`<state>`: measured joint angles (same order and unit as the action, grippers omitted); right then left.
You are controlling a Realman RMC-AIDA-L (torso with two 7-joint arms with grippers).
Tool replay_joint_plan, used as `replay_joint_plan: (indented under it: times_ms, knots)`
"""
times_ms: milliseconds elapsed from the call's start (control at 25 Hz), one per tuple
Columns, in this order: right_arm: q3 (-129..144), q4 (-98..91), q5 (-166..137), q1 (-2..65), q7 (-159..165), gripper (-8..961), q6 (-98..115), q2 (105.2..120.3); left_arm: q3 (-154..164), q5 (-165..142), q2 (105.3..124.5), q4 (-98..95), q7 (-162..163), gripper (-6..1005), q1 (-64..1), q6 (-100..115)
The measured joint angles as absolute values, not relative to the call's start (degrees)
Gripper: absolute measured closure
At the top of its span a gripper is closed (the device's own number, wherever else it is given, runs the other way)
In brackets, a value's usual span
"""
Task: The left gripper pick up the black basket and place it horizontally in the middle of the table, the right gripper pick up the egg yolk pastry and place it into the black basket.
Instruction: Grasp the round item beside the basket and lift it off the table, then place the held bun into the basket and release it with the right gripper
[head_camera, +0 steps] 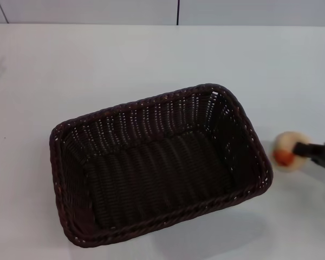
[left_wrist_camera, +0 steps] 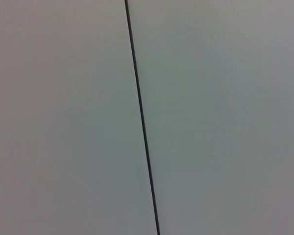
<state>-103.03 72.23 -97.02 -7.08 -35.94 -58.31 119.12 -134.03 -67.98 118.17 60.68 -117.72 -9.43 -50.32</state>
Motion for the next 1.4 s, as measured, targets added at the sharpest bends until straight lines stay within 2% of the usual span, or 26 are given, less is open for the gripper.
replay_joint_plan:
  times_ms: [280, 720, 1000, 1280, 1400]
  knots:
    - [-105.4, 85.2, -105.2, -13.4, -32.8, 912, -56.6, 119.27, -133.7, -68.1, 118.26, 61.3, -117.2, 226, -9.3, -50.3]
    - [-107.2, 98.6, -115.6, -14.3, -28.0, 917, -56.0, 119.17, -133.5, -67.9, 118.44, 63.1, -115.5, 226, -7.4, -50.3]
    - [-106.7, 105.5, -122.6, -10.5, -28.4, 918, -55.3, 119.16, -133.4, -68.2, 118.47, 63.3, -113.8, 226, -6.9, -50.4]
    - [-105.6, 108.0, -128.1, -0.9, -28.6, 919, -55.2, 119.08, -132.3, -68.1, 118.47, 63.2, -113.1, 226, -6.3, -50.5]
    - [-104.2, 107.7, -129.6, 1.1, -29.1, 918, -54.7, 119.06, -132.3, -68.0, 118.43, 63.3, -112.7, 226, -6.1, -50.6]
